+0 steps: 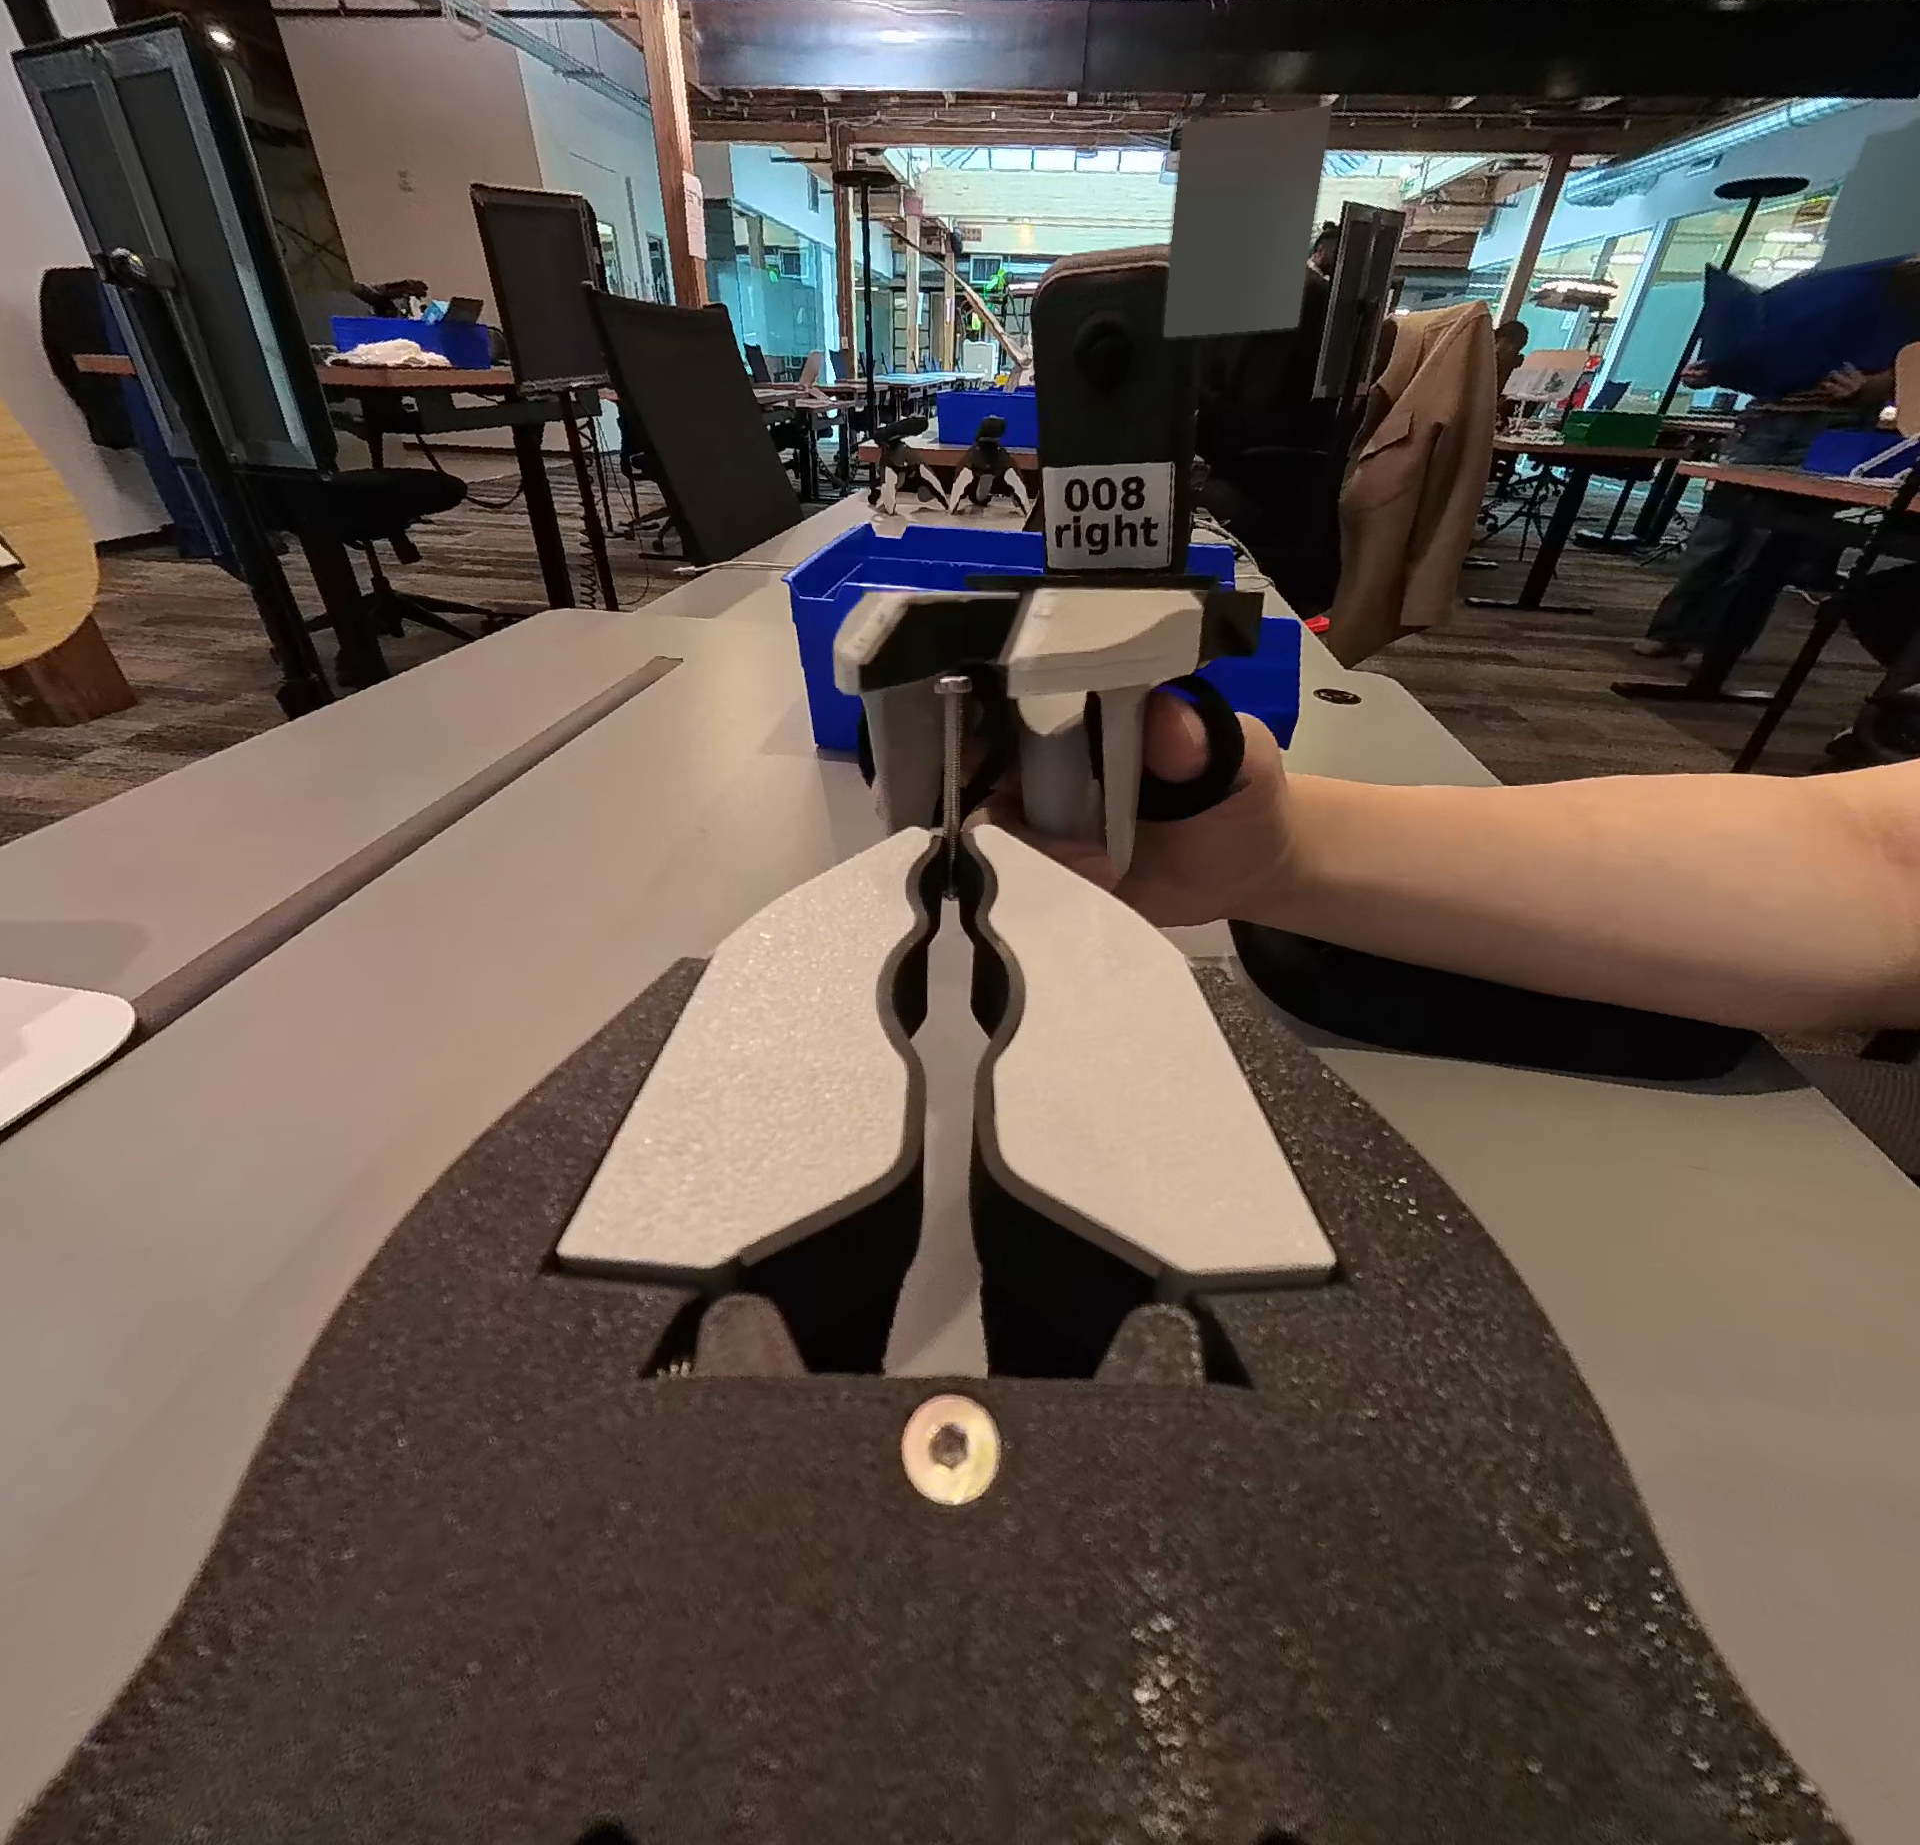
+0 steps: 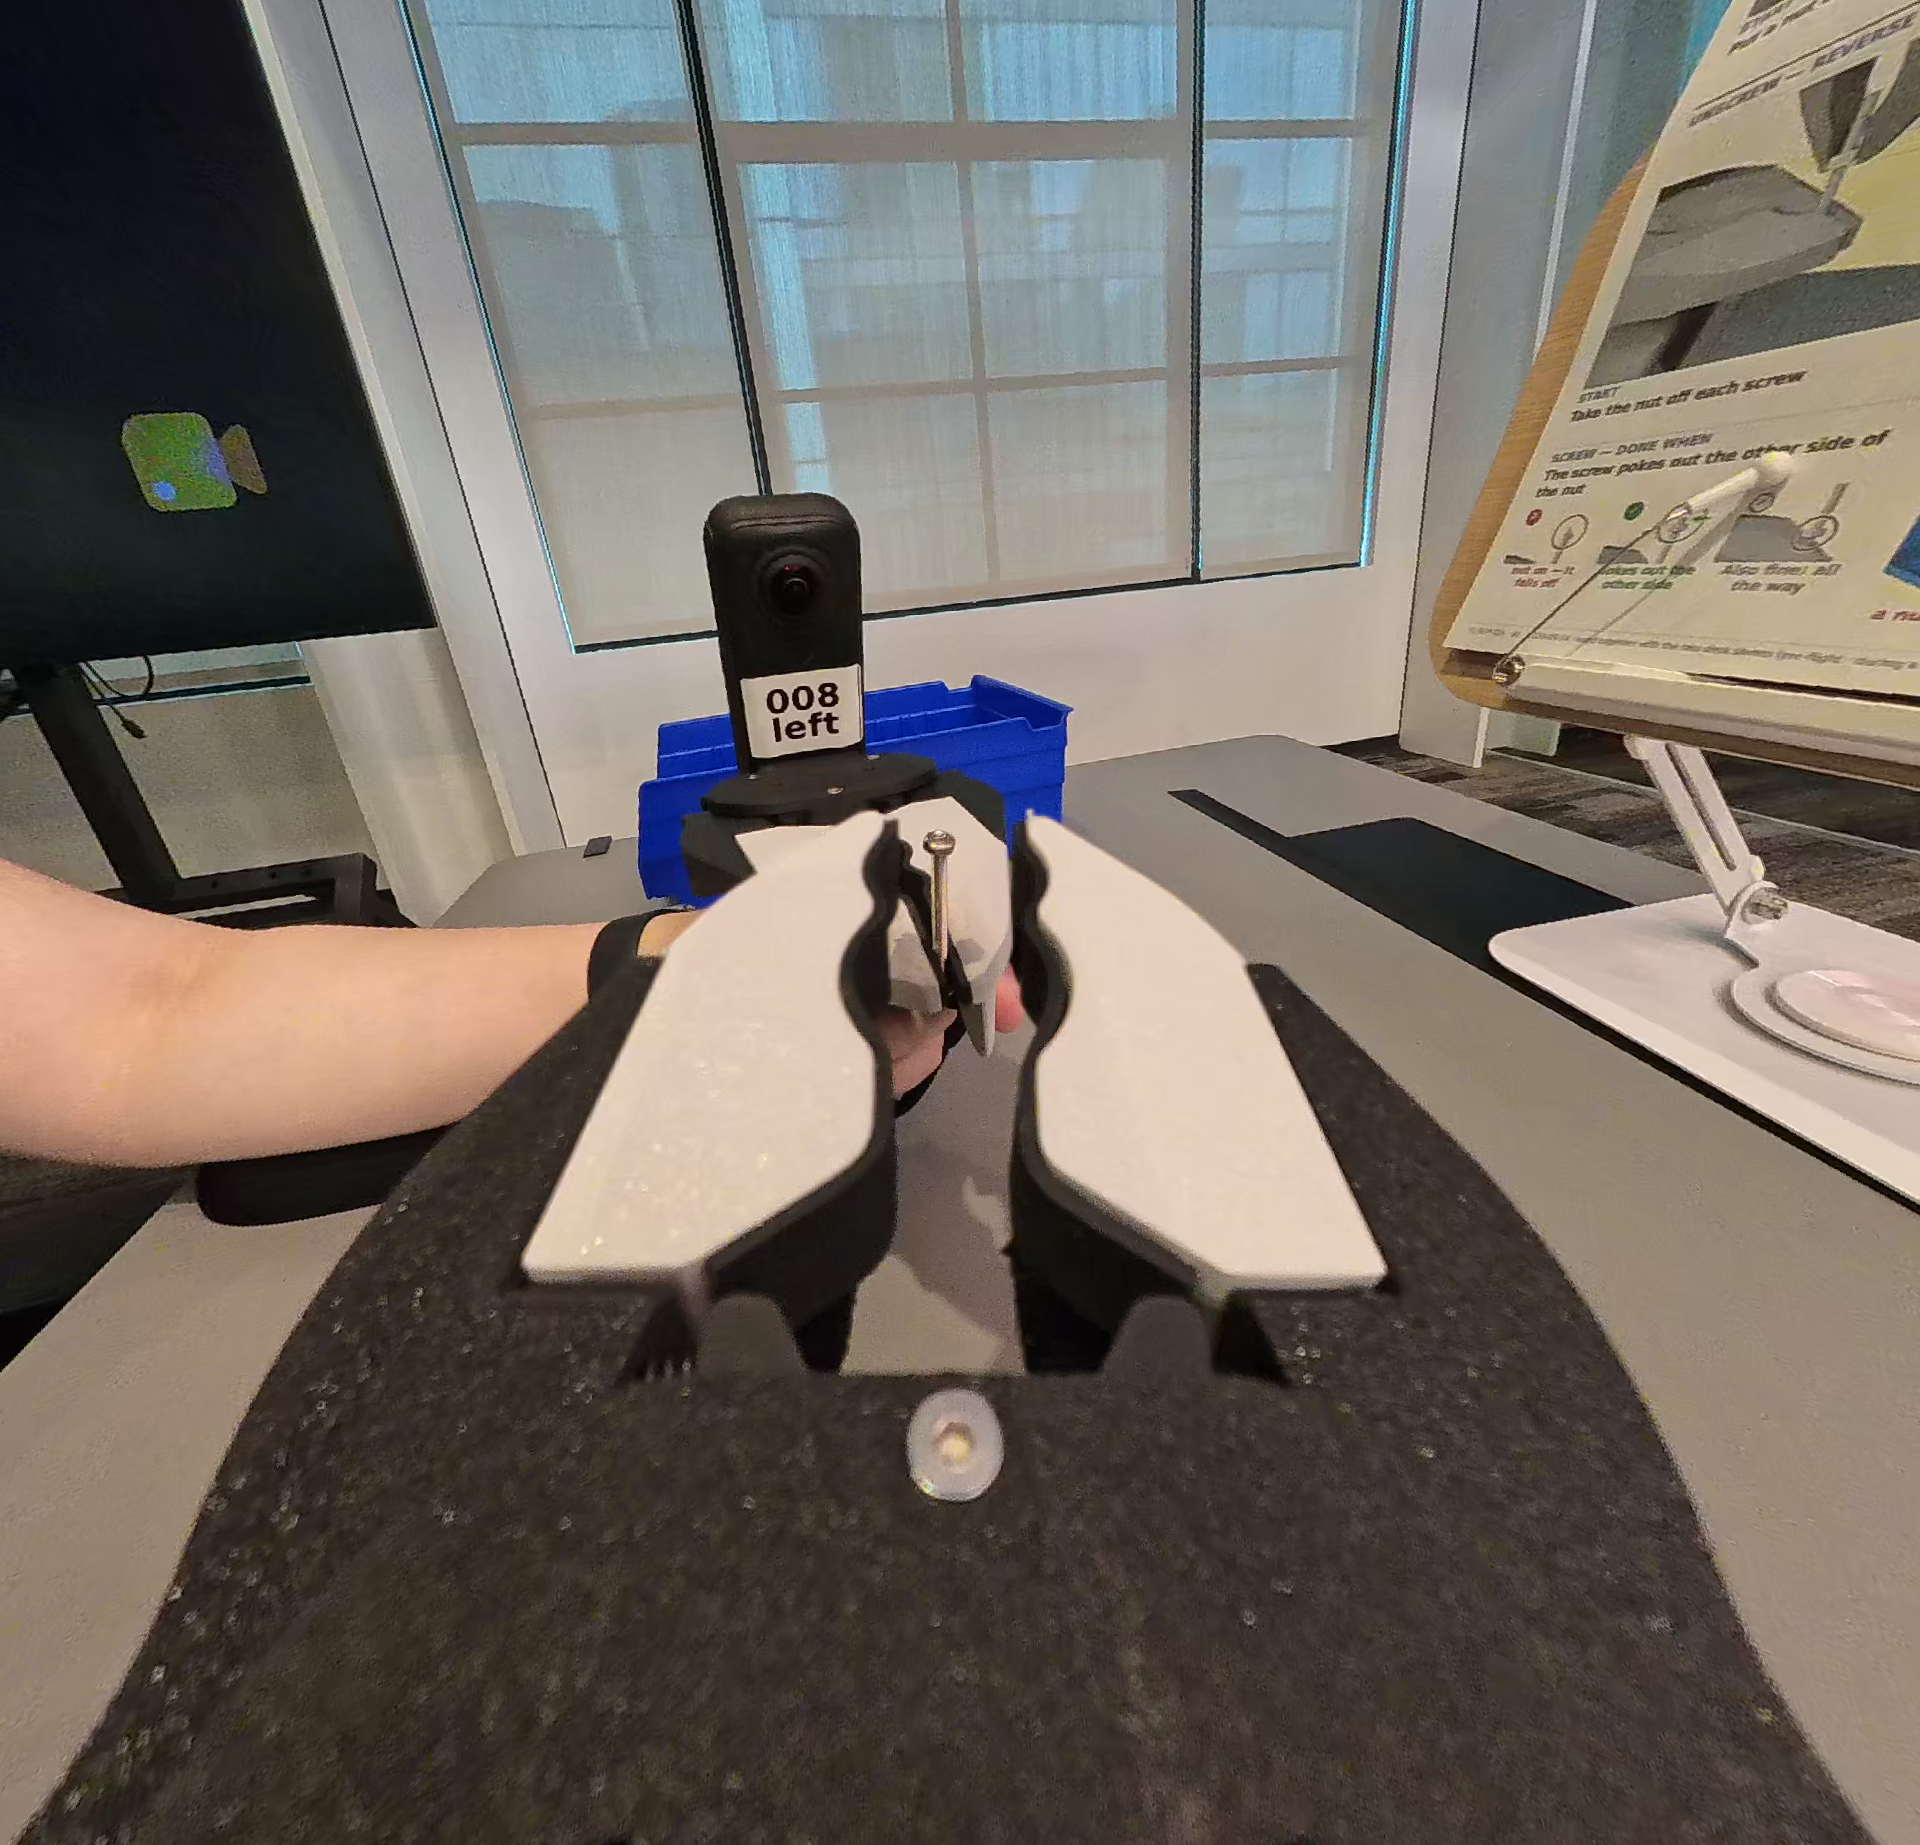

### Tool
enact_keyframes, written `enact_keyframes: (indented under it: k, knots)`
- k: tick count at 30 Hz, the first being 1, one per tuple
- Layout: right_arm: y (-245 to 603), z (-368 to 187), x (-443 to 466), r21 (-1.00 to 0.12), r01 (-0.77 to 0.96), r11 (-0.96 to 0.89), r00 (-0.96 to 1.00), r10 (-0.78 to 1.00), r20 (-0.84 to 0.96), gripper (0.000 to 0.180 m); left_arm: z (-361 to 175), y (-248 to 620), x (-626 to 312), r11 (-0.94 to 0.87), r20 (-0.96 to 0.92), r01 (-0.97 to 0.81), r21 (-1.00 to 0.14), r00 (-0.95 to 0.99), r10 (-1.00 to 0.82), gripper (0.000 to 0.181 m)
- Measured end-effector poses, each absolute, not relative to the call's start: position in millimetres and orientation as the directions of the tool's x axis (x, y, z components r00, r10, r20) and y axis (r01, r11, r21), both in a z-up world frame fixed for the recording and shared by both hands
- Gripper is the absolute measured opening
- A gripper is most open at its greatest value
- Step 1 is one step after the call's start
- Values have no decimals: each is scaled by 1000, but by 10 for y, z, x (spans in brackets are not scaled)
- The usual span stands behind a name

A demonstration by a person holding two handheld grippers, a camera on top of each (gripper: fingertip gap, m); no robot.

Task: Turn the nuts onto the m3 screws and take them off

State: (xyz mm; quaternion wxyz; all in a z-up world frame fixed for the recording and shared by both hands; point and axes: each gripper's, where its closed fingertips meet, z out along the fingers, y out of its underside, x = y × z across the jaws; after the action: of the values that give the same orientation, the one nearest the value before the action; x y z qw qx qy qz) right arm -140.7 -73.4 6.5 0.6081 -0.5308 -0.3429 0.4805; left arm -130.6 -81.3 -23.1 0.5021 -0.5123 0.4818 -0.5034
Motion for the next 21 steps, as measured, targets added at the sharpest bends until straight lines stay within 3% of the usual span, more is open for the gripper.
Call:
enact_keyframes:
  k: [21]
  knots:
    - [-791, 45, -1434, -977, -209, -46, 257, 961, -100, 5, -230, -840, -1303, -37, 37, 12, -999, 10, -999, 2]
